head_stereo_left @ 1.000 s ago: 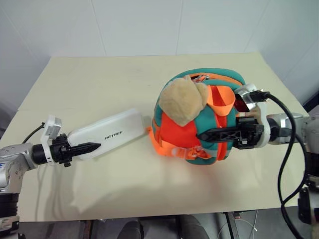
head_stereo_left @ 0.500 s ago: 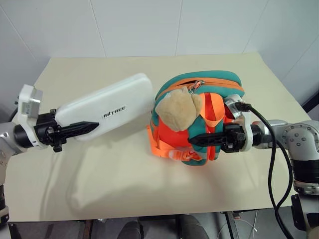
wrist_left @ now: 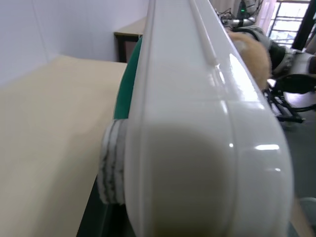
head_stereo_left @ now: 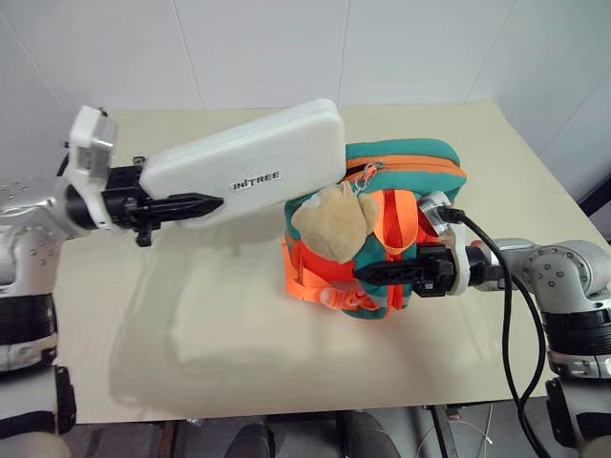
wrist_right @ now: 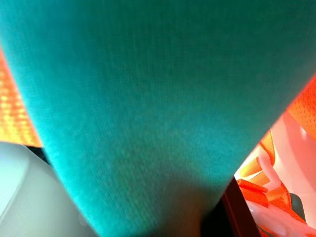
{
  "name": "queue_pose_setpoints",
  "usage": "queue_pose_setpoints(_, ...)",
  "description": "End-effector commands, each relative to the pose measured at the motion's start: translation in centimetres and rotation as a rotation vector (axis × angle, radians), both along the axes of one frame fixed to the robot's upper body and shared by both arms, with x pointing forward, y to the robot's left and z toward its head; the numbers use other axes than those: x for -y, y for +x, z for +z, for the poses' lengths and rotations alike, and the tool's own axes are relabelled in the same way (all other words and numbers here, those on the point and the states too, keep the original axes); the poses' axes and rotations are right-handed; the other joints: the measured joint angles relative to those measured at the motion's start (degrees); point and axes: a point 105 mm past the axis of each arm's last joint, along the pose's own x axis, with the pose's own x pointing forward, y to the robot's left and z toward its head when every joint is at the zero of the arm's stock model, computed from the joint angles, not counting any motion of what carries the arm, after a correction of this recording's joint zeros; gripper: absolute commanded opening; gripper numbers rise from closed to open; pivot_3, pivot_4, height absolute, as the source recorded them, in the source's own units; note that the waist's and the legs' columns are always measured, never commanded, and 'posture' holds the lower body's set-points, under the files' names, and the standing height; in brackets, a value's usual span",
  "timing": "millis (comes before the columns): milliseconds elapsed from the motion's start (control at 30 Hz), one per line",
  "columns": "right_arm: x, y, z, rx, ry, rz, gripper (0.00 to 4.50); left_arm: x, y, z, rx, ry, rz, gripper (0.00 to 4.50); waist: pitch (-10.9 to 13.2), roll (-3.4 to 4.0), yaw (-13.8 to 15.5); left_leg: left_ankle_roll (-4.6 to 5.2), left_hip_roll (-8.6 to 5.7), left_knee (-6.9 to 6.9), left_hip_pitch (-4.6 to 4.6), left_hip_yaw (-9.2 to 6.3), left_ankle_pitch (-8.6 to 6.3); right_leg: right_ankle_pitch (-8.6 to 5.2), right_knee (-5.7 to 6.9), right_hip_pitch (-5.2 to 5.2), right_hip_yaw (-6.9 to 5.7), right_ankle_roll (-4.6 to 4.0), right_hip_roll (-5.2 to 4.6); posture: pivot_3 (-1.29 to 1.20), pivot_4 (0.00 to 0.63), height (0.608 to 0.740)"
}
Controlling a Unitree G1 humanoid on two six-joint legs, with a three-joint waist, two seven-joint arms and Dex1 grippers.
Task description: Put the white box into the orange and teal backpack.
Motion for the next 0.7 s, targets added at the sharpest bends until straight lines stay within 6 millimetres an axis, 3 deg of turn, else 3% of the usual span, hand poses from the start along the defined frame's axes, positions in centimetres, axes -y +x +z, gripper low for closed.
queue_pose_setpoints(33, -0.2, -0.7, 0.4, 0.023, 0.013, 0.011, 0.53, -0.2, 0.3, 1.3, 0.101, 0.047, 0.009, 1.25, 0.00, 0.00, -0.19, 0.00, 0.00, 0.01, 0.00, 0.02, 0.00, 0.00, -0.01, 0.00, 0.02, 0.00, 0.00, 0.00, 0.150, 0.740)
queue_pose_setpoints(267, 0.0, -0.8, 0.2, 0.025, 0.022, -0.012, 0.53, -1.0, 1.5, 1.7, 0.203, 0.126, 0.046, 1.25, 0.00, 0.00, -0.02, 0.01, 0.00, 0.07, 0.01, 0.03, 0.00, 0.01, 0.05, 0.00, 0.02, 0.01, 0.00, 0.00, 0.150, 0.740)
queue_pose_setpoints(400, -0.1, -0.7, 0.3, 0.031, 0.028, -0.023, 0.53, -1.7, 2.0, 0.5, 0.214, 0.329, 0.033, 1.25, 0.00, -0.01, -0.09, 0.02, -0.02, 0.18, 0.01, 0.04, -0.01, 0.04, 0.06, 0.06, 0.04, 0.07, 0.00, 0.00, 0.150, 0.740)
queue_pose_setpoints(700, -0.3, -0.6, 0.1, 0.037, 0.039, -0.033, 0.53, 0.6, 3.4, 1.3, 0.198, 0.385, -0.019, 1.25, 0.00, -0.02, -0.01, 0.19, -0.04, 0.38, -0.05, 0.02, -0.10, 0.05, 0.15, 0.08, 0.03, 0.10, 0.01, 0.00, 0.150, 0.740)
